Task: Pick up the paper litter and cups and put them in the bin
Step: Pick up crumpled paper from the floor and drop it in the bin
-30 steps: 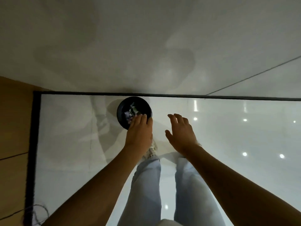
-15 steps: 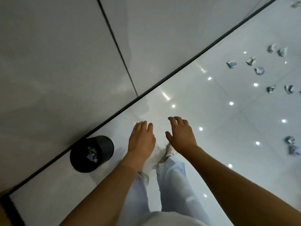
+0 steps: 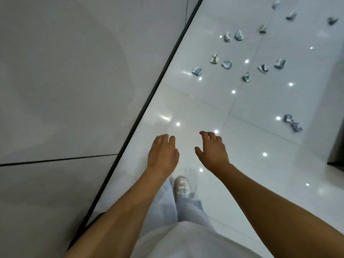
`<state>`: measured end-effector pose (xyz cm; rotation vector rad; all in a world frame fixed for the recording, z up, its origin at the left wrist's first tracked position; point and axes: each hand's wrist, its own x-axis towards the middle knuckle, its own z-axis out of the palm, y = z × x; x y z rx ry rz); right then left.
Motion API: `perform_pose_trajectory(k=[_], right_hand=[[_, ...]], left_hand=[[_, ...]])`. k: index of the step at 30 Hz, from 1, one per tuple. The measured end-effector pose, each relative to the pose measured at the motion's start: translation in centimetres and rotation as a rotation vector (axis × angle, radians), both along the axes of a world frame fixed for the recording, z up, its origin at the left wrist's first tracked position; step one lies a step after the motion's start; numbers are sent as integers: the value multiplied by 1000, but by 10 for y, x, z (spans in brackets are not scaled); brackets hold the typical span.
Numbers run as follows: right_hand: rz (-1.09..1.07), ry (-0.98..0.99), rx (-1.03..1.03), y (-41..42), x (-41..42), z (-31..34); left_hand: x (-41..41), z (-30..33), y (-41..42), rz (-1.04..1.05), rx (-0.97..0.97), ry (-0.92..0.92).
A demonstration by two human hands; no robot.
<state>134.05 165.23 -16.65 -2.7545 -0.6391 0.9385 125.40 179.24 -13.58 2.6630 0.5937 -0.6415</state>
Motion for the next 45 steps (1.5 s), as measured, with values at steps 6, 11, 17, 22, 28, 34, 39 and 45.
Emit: perform_pose_trajectory(k=[6, 11, 17, 22, 28, 34, 39, 45], right_hand=[[-169, 24, 39, 29, 80, -15], [-286, 37, 65, 70, 161, -23], [-368, 46, 72, 101, 249, -31], [-405, 84, 60, 109, 317, -49], [-388, 128, 82, 128, 415, -87], [-319, 166, 76, 144, 507, -139], [-260, 188, 34, 156, 556, -197], [-300, 208, 11, 175, 589, -300]], left_hand=[[103, -14, 37, -100, 21, 17], [194, -25, 83, -193, 7, 58], [295, -30, 126, -274, 16, 93], [375, -45, 140, -306, 19, 93], [470, -73, 157, -256, 20, 120], [559, -120, 178, -224, 34, 175], [616, -174, 195, -225, 27, 193], [659, -279, 221, -277, 3, 202]])
